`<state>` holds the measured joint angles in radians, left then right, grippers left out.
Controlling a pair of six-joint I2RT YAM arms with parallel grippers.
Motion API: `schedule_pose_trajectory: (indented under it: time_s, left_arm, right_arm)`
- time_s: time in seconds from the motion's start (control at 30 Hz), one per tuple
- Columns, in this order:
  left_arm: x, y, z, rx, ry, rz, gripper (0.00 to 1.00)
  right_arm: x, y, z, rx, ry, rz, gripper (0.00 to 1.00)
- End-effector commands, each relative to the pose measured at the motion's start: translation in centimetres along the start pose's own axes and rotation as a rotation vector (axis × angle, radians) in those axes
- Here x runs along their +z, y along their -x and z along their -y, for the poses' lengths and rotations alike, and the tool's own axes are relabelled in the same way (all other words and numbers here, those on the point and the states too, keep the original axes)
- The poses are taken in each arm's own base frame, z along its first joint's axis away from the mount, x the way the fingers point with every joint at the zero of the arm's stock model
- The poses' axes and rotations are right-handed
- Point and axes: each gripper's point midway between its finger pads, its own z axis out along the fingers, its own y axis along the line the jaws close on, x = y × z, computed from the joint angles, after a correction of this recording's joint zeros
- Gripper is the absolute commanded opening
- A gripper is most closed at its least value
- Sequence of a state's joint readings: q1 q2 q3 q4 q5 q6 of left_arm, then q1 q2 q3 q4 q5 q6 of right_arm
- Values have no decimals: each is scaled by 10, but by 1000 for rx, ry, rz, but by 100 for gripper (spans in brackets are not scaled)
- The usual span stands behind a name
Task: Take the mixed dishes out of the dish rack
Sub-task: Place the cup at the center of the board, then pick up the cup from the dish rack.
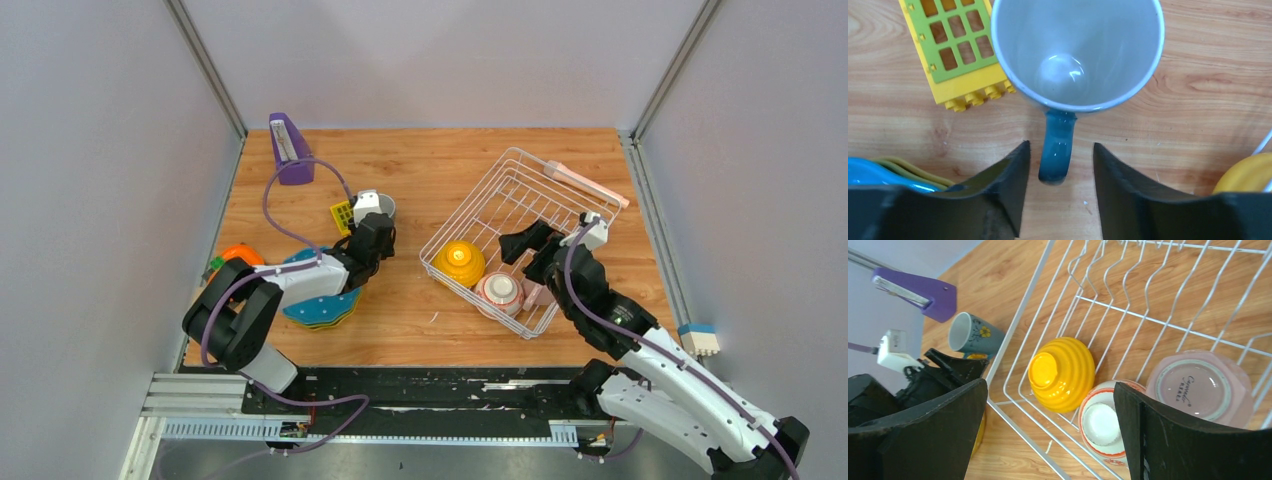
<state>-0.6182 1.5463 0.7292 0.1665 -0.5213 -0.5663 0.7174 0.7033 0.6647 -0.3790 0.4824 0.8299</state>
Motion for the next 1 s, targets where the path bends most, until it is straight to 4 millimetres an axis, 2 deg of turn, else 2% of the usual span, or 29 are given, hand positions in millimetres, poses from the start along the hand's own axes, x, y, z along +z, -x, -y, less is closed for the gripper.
schedule_pose_trajectory:
  time_s: [0.0, 0.03, 0.13, 0.17, 0.23, 0.37, 0.53, 0.83, 0.97]
  left_arm:
    - [-13, 15, 3, -21, -36, 17, 62]
    - [-16, 17, 3, -23, -45, 22, 70]
    - [-24, 20, 7, -25, -78, 15, 83]
    - [-28, 25, 8, -30, -93, 22, 91]
    - [-35, 28, 12, -29, -121, 15, 99]
    - [-54, 35, 20, -38, -195, -1, 100]
    - [-81, 40, 13, -77, -220, -15, 100]
    - [-115, 48, -2, -129, -257, 28, 100]
    - [-123, 52, -5, -140, -268, 49, 100]
  right_arm:
    - [-5, 7, 11, -95, -109, -41, 100]
    - [-4, 9, 11, -108, -120, -47, 100]
    - [-4, 16, 14, -129, -167, -60, 100]
    - [-3, 17, 18, -138, -191, -65, 100]
    - [-1, 21, 25, -154, -241, -71, 100]
    - [9, 21, 41, -152, -312, -93, 100]
    - [24, 13, 65, -101, -356, -199, 100]
    - [30, 1, 79, -126, -408, -271, 100]
    - [28, 5, 88, -135, -459, -263, 100]
